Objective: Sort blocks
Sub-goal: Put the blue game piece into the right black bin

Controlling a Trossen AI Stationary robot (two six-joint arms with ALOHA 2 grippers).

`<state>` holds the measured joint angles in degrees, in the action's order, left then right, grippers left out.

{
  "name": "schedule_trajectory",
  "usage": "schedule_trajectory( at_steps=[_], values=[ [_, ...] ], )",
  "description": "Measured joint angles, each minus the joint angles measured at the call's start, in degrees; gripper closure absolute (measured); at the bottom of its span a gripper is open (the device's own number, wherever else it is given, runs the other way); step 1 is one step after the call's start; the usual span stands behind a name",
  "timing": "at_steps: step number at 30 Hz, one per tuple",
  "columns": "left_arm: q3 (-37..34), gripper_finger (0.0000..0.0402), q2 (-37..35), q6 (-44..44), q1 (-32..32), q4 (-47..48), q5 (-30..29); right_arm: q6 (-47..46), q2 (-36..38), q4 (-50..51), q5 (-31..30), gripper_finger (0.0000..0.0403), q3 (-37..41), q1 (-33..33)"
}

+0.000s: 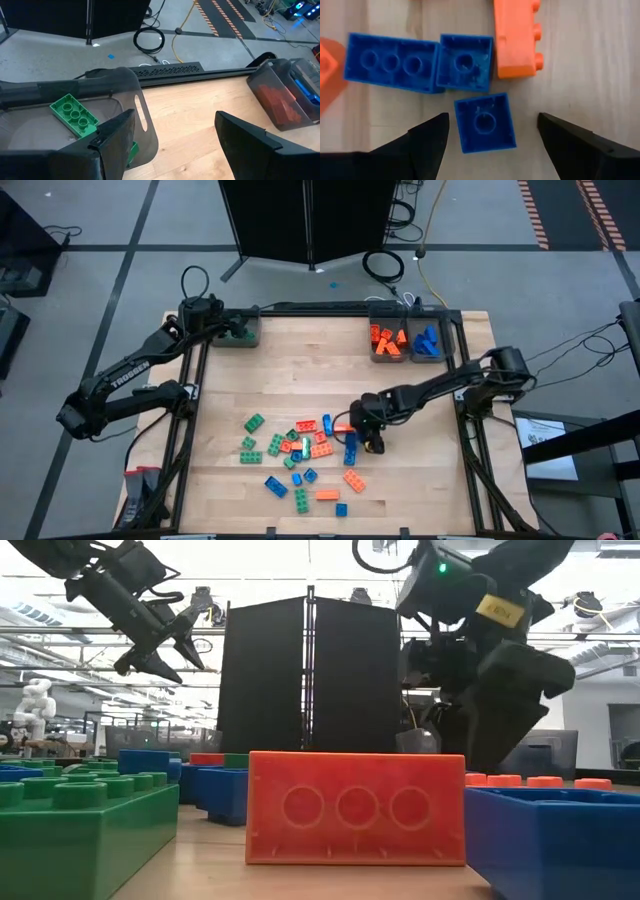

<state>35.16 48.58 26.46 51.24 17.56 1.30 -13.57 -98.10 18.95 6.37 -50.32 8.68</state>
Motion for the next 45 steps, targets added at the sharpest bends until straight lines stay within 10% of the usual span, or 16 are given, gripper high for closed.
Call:
schedule_trajectory(
  at_steps=[6,12,20,33,45],
  values=[
    [0.00,0.0125,-0.01,-0.22,0.00,1.10,0.00,-5.54,-1.91,-0.85,-8.17,0.0130,-0.16,1.73],
    [0.00,0.0125,0.01,-0.28,0.00,1.87,0.00,-8.09,-1.95,-0.58,-10.70,0.0288,-0.12,1.87],
    [0.00,0.0125,0.00,-0.33,-0.02,2.06,0.00,-14.07,4.75,5.18,-14.31,0.0288,0.27,-0.77],
    [0.00,0.0125,0.00,0.09,0.00,2.17,0.00,-26.50,36.74,34.65,-42.91,0.0288,0.08,-20.65],
    [0.00,0.0125,0.01,0.22,-0.01,2.25,-0.01,-27.69,28.48,33.58,-45.06,0.0288,0.10,-43.62]
  ],
)
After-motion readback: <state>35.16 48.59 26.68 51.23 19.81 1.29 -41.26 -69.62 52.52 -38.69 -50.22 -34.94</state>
